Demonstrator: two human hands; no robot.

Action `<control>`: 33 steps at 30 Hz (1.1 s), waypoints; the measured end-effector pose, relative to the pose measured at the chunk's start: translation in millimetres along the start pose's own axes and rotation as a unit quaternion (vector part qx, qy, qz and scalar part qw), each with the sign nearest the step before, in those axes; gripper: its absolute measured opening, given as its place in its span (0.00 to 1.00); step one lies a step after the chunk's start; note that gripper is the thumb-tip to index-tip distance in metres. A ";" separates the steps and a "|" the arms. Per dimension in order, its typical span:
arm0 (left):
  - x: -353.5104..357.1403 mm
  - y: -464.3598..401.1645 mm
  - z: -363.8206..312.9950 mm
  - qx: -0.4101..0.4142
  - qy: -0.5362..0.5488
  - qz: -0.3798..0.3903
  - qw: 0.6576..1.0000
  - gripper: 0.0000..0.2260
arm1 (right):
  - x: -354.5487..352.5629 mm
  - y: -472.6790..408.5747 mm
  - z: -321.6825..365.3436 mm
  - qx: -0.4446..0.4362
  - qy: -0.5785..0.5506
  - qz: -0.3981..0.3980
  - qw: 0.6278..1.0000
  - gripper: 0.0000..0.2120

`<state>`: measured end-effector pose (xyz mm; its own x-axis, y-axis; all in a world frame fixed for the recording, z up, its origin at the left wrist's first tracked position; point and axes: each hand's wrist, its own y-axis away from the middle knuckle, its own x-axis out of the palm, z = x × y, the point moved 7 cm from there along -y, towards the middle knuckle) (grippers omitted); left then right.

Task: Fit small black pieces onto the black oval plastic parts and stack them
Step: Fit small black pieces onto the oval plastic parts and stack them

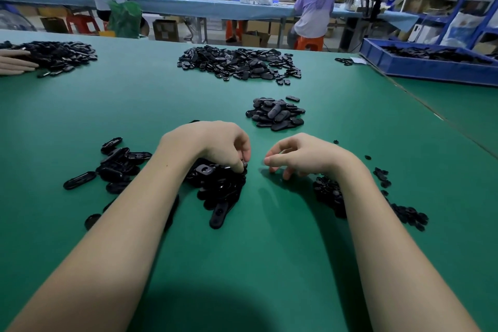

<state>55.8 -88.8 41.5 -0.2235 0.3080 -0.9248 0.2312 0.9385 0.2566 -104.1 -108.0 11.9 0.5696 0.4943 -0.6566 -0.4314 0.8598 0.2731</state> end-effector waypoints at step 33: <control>-13.4 -6.4 -4.1 0.018 0.352 -0.150 0.924 0.05 | -16.4 8.3 2.4 -0.061 -0.159 -0.062 0.983 0.06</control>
<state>53.5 -98.3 53.4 -0.8400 0.0733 -0.5376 0.0885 0.9961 -0.0025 -115.3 -108.7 26.6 0.8049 0.4175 -0.4217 -0.4138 0.9043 0.1054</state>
